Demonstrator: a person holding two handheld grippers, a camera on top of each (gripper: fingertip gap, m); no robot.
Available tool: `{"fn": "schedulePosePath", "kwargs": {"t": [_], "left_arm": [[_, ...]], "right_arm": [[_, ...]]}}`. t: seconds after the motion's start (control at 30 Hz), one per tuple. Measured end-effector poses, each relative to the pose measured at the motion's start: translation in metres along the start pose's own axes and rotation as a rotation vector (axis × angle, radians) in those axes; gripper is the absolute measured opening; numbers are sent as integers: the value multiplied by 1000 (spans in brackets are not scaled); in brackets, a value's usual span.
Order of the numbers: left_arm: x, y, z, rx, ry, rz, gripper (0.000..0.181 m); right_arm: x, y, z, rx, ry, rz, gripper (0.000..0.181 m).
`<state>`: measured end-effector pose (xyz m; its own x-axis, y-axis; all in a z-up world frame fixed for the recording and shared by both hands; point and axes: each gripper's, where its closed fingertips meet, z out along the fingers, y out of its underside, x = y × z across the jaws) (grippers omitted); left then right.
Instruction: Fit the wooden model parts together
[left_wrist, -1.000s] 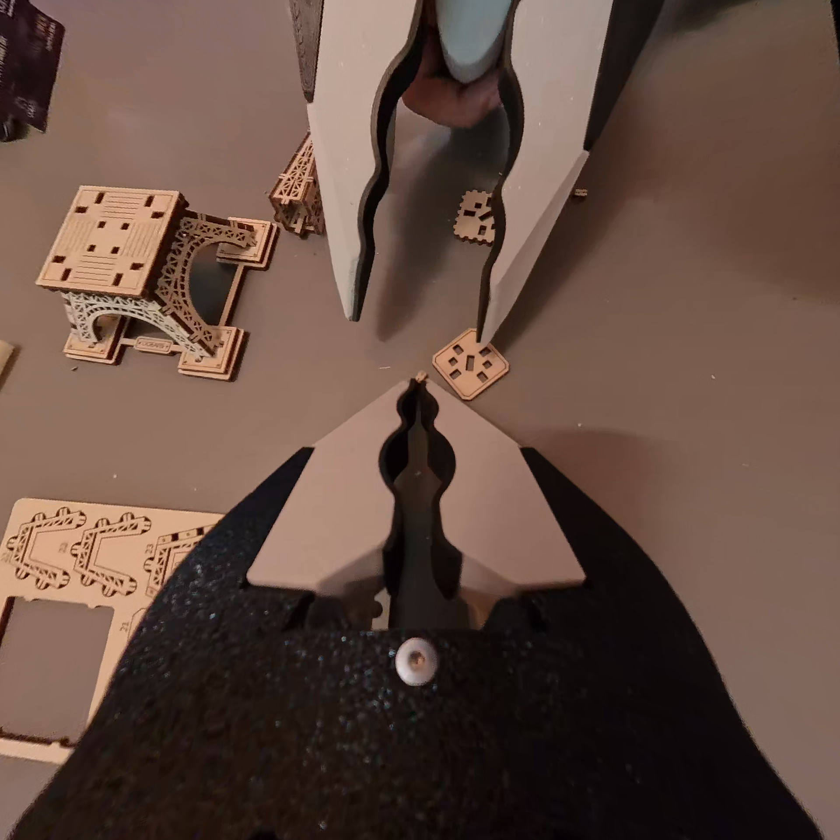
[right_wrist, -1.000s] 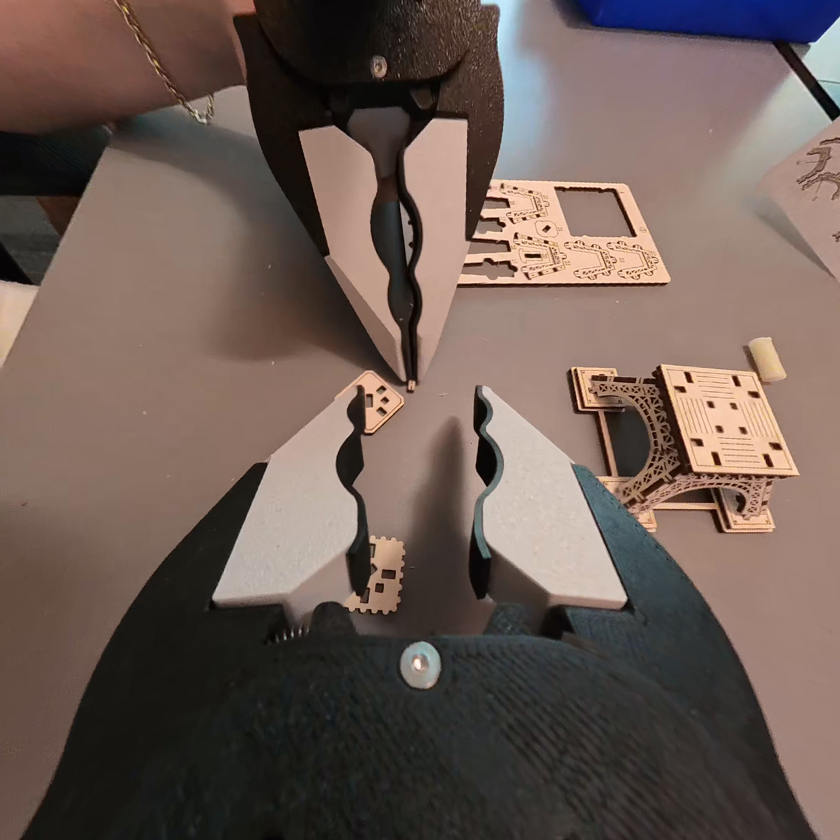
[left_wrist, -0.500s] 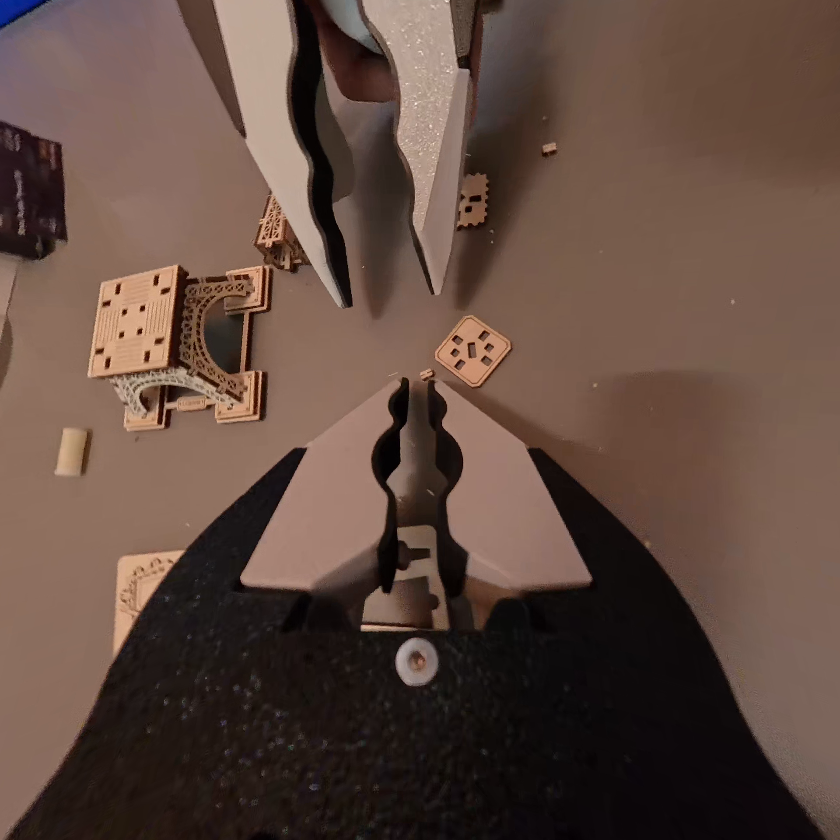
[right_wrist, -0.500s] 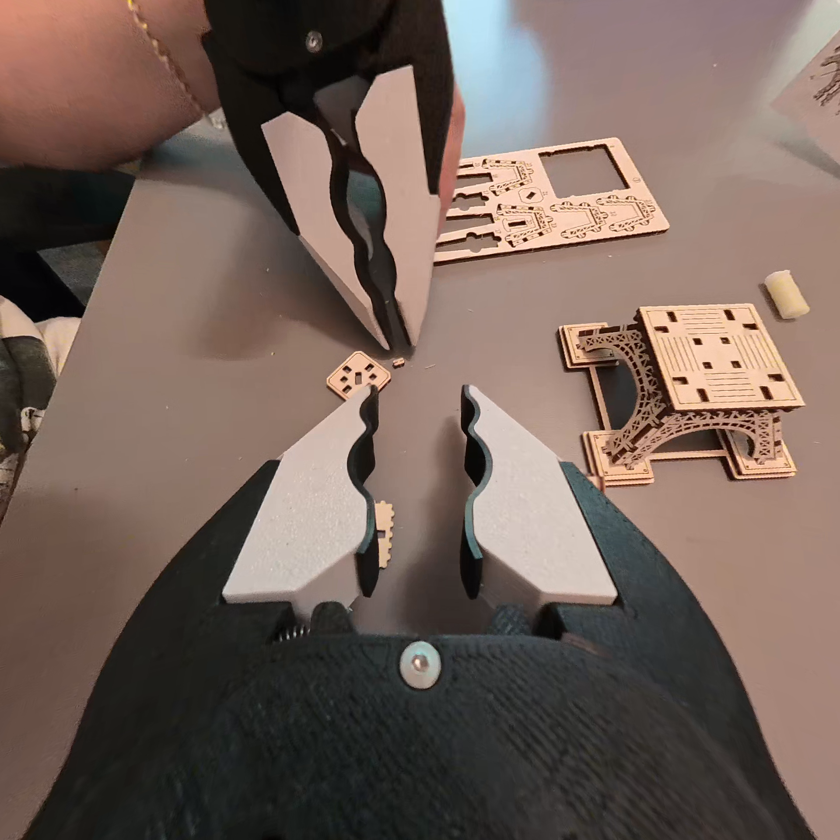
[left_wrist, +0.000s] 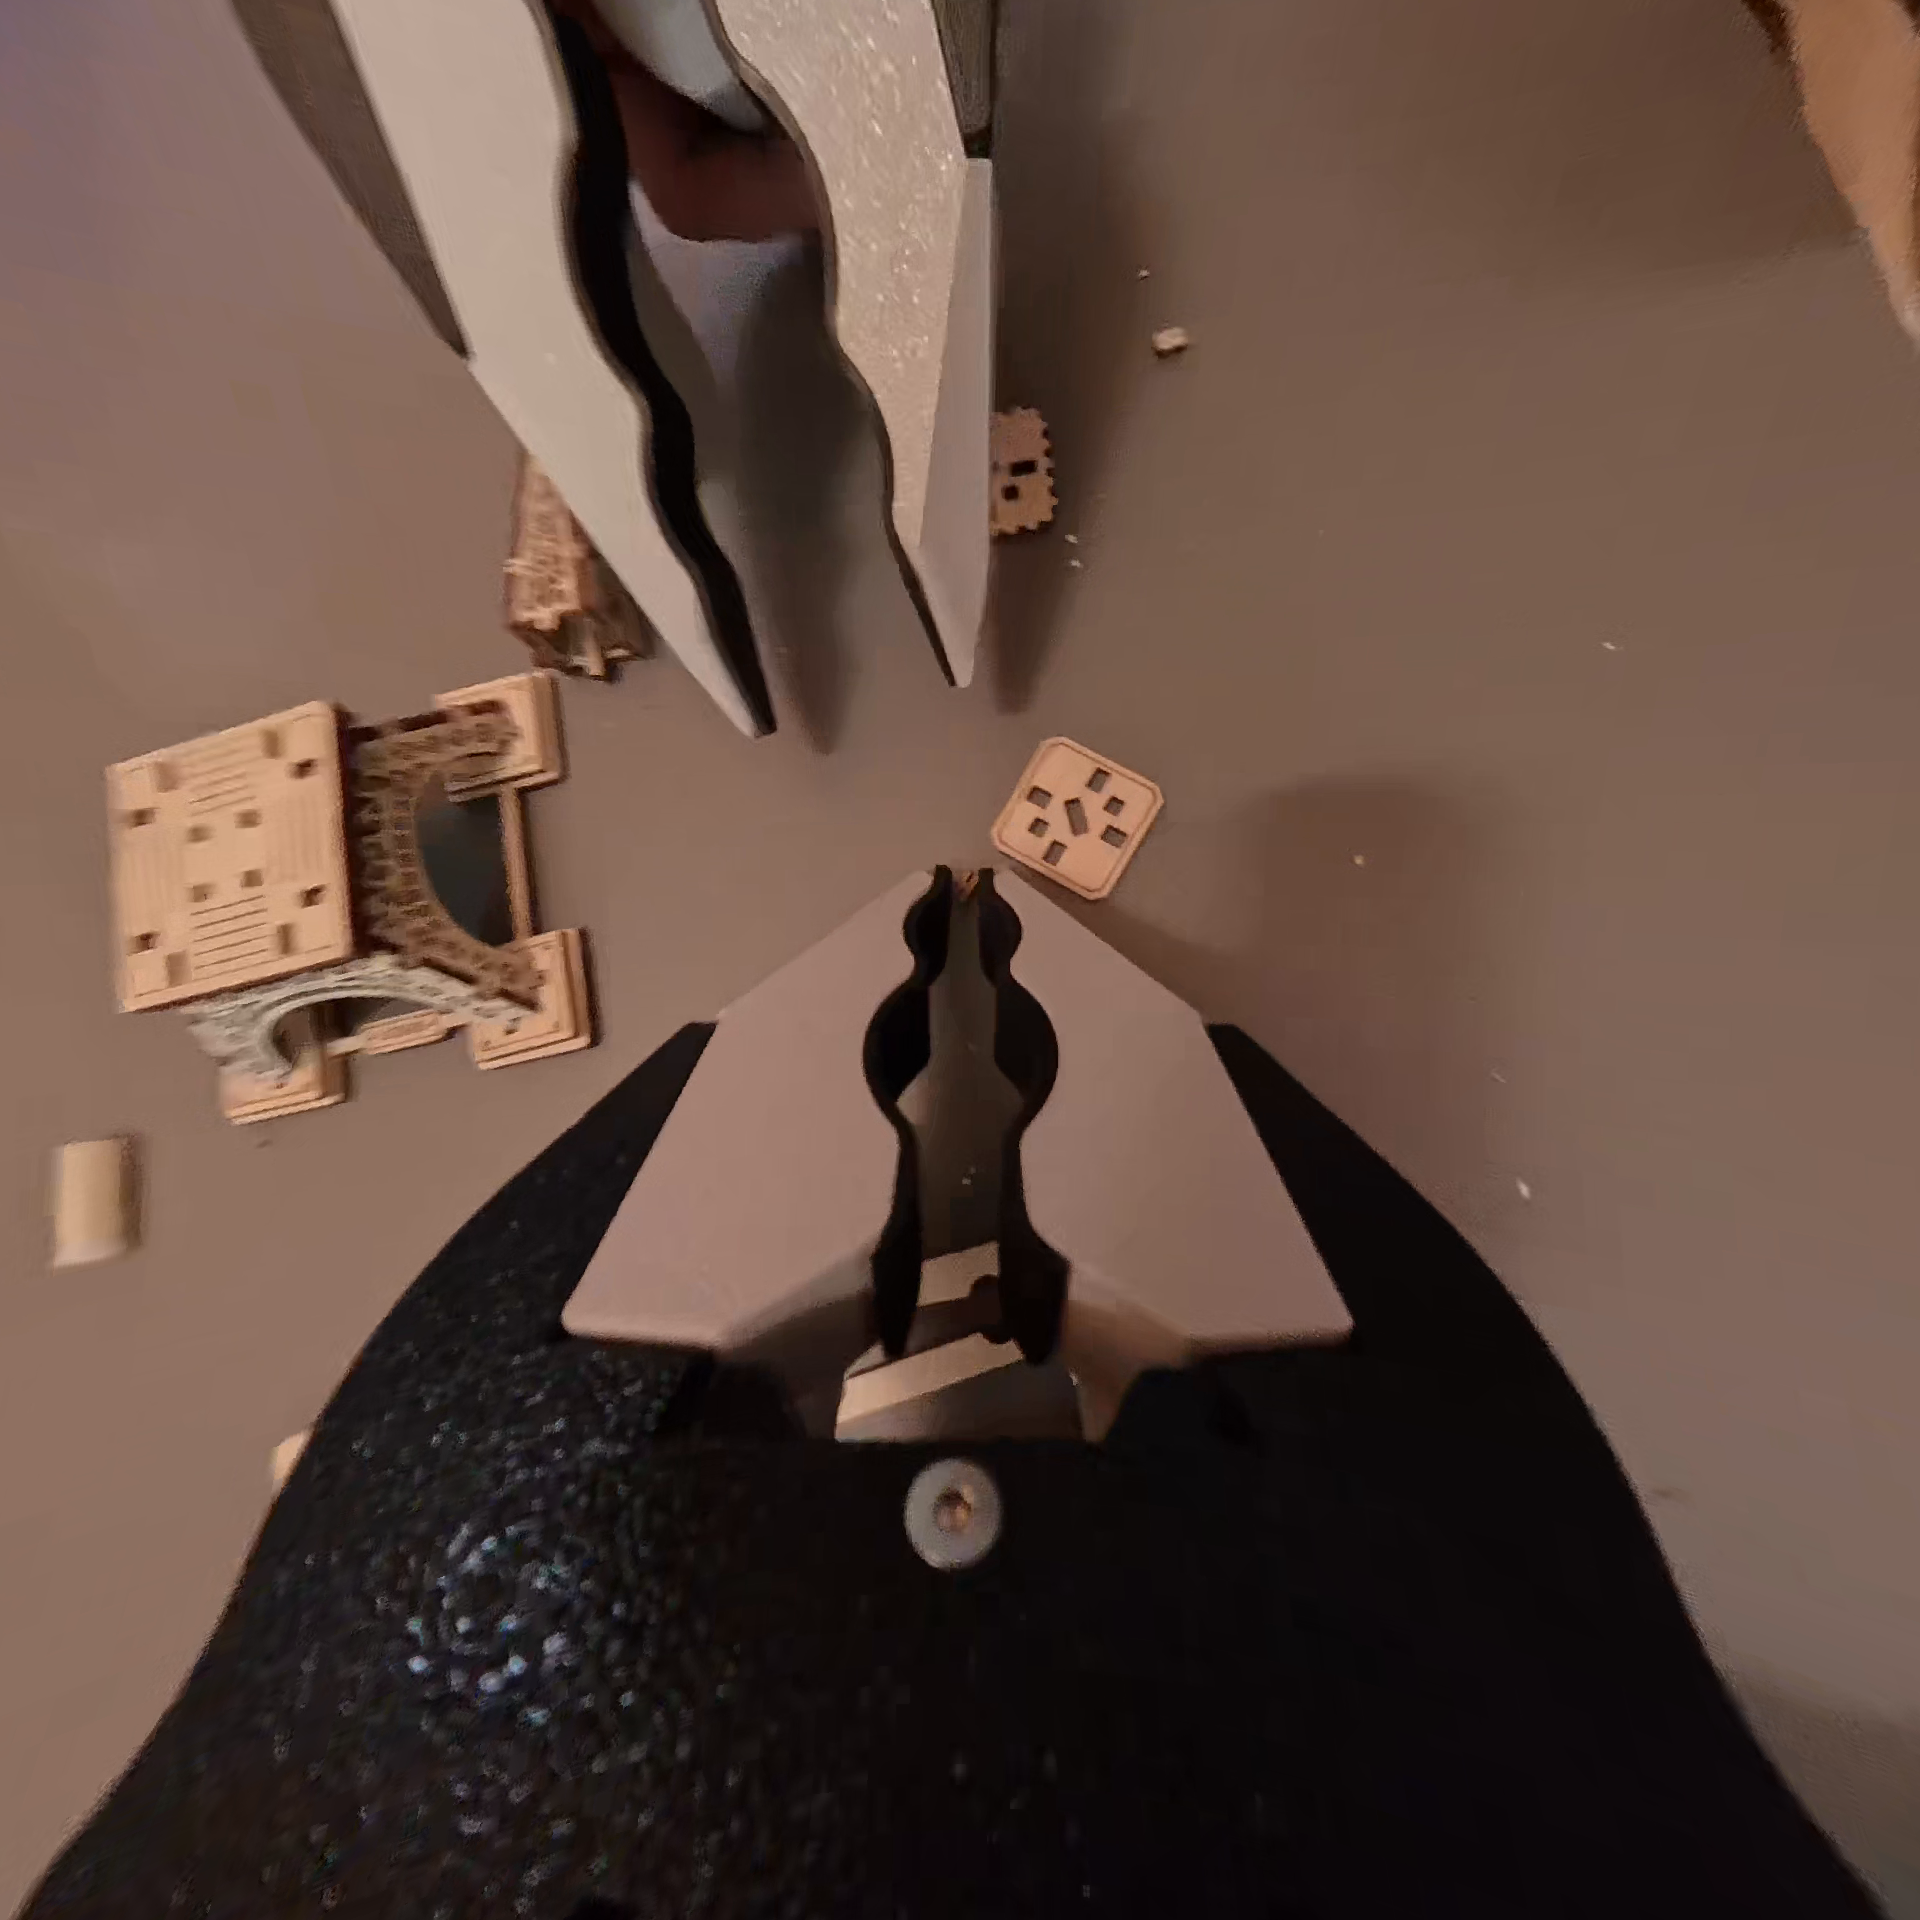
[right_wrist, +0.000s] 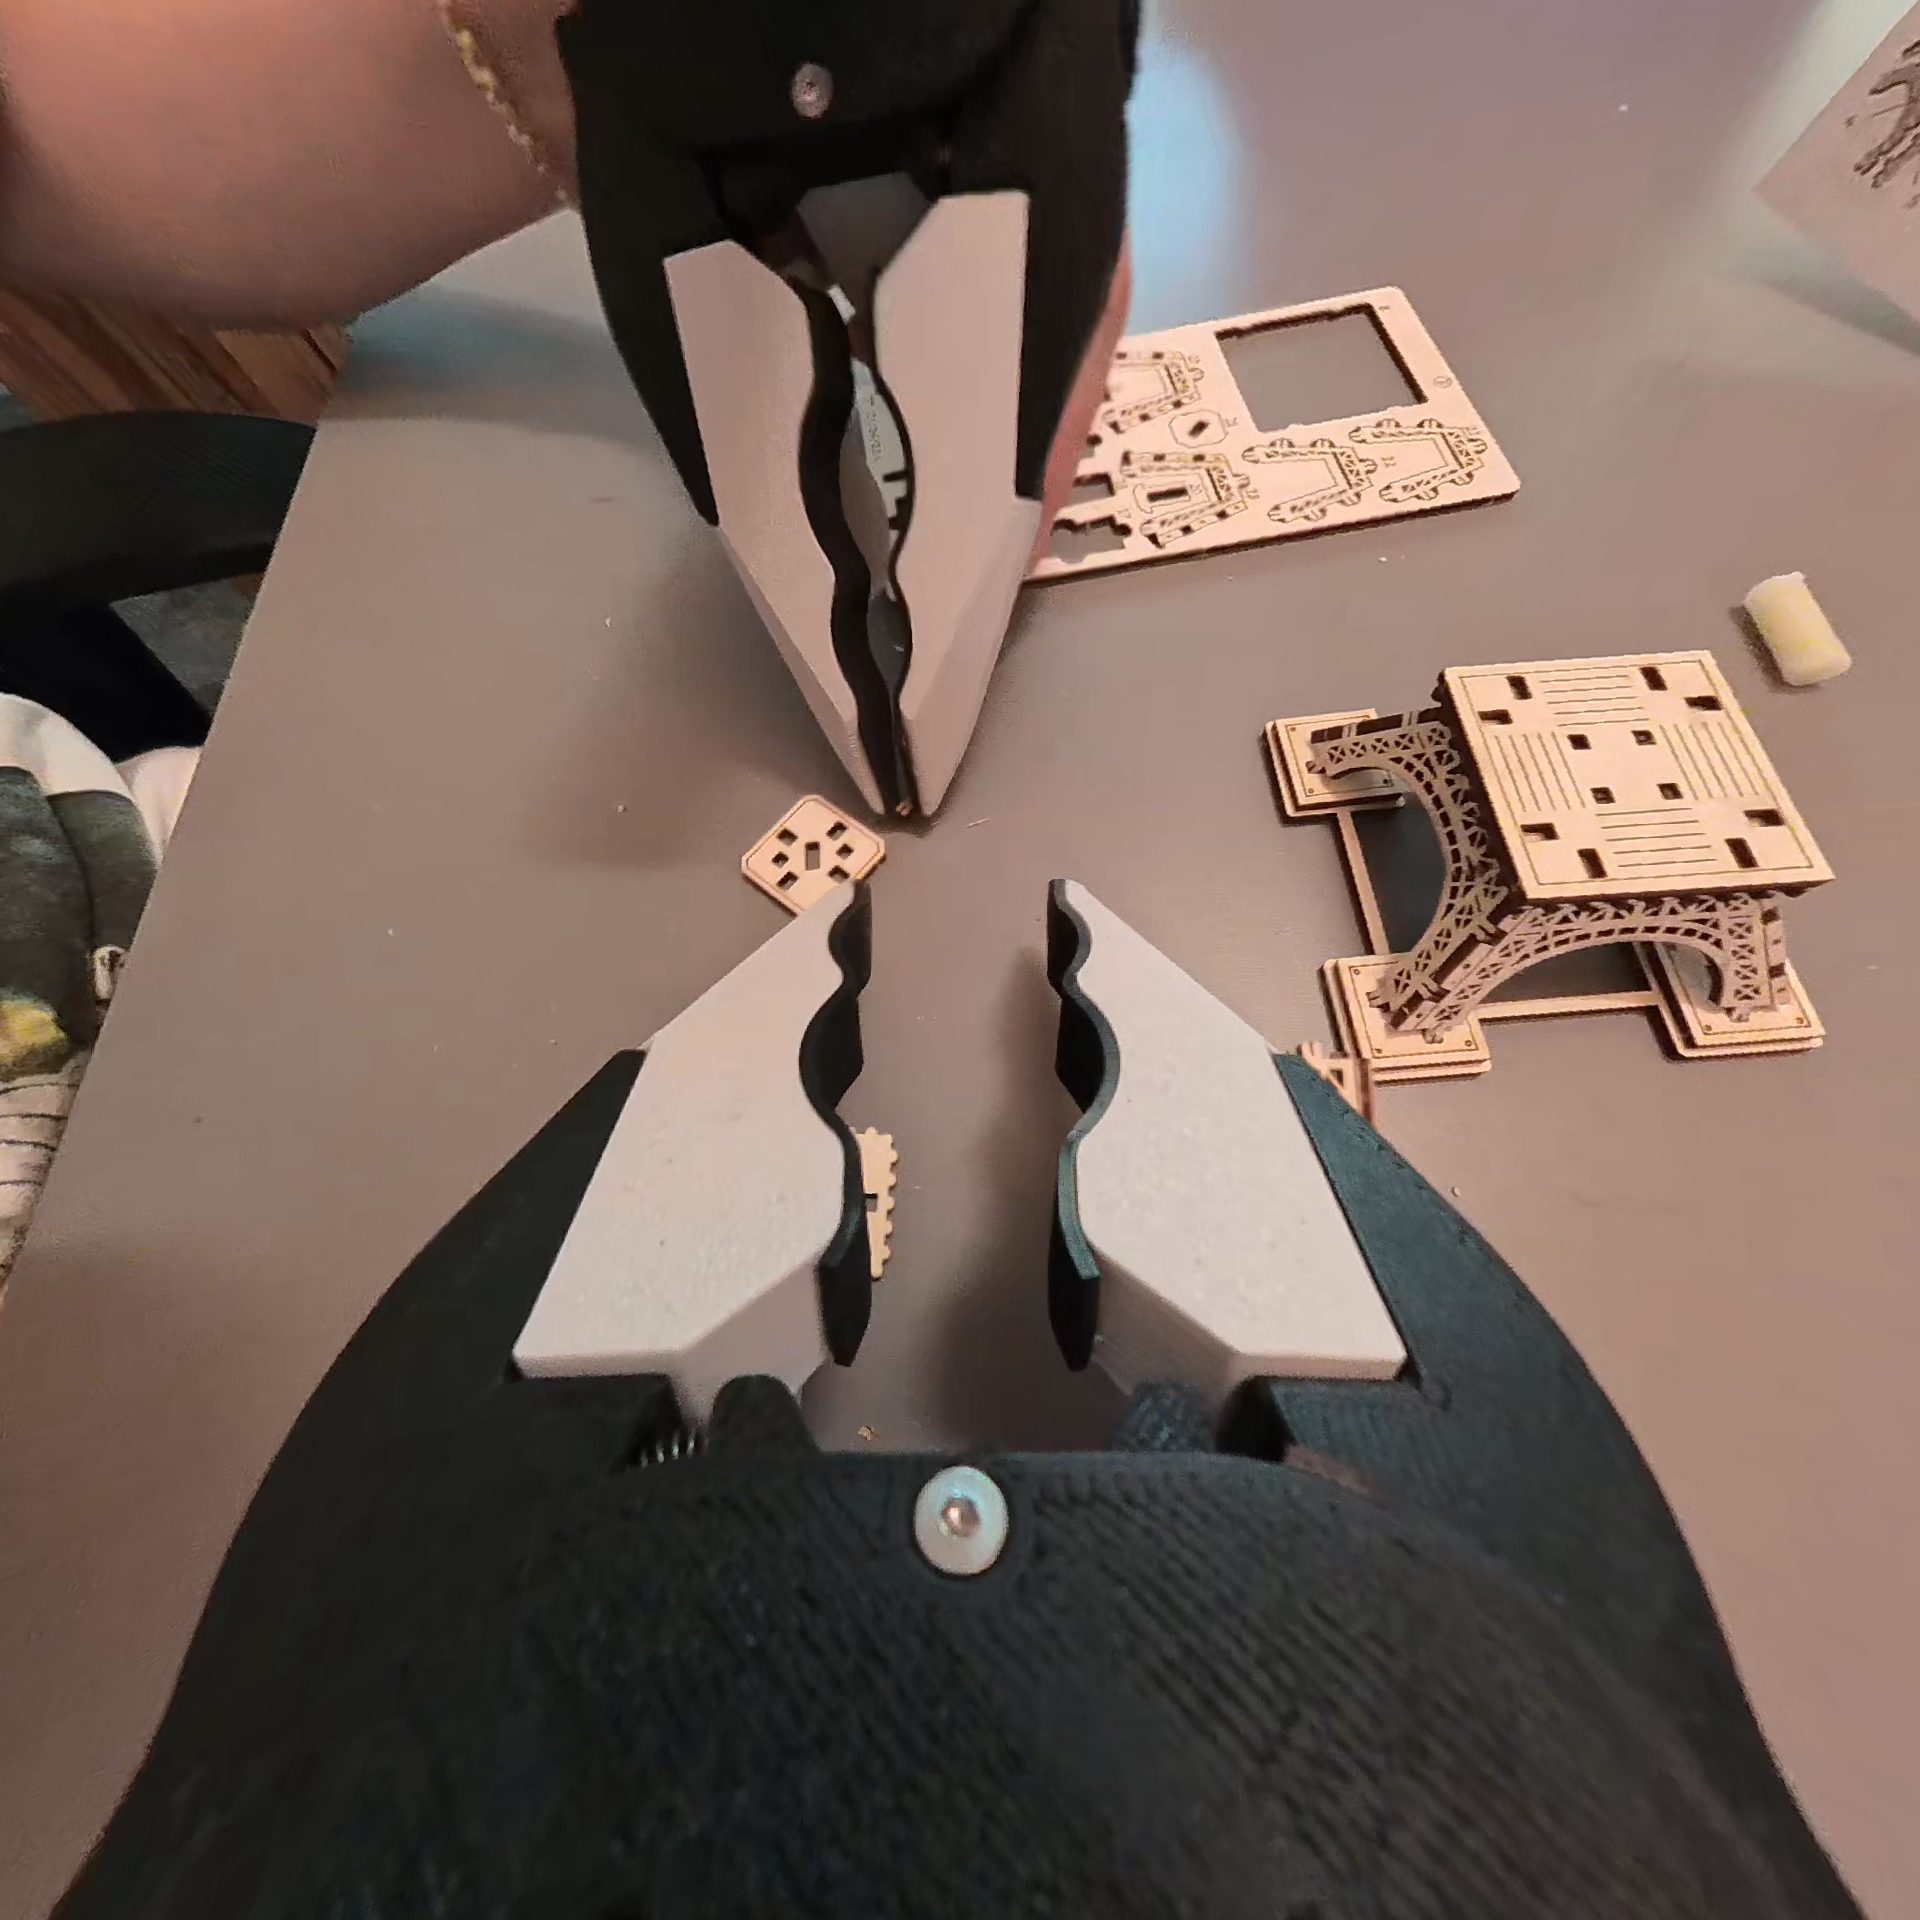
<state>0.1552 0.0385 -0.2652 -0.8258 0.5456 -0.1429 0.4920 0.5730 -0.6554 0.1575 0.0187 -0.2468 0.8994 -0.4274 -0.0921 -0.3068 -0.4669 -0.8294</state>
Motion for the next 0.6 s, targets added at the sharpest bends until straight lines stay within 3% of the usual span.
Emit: {"fn": "schedulePosePath", "kwargs": {"t": [0.13, 0.27, 0.37, 0.6], "left_arm": [[-21, -19, -21, 34, -340, 99, 3], [-28, -42, -41, 55, -600, 205, 3], [-30, -52, -50, 77, -704, 223, 3], [-32, -62, -56, 130, -762, 236, 3]], "right_arm": [[1, -12, -5, 82, -25, 95, 29], [-1, -40, -16, 281, -114, 245, 23], [-2, -48, -19, 341, -147, 292, 17], [-7, -68, -28, 485, -246, 382, 7]]}}
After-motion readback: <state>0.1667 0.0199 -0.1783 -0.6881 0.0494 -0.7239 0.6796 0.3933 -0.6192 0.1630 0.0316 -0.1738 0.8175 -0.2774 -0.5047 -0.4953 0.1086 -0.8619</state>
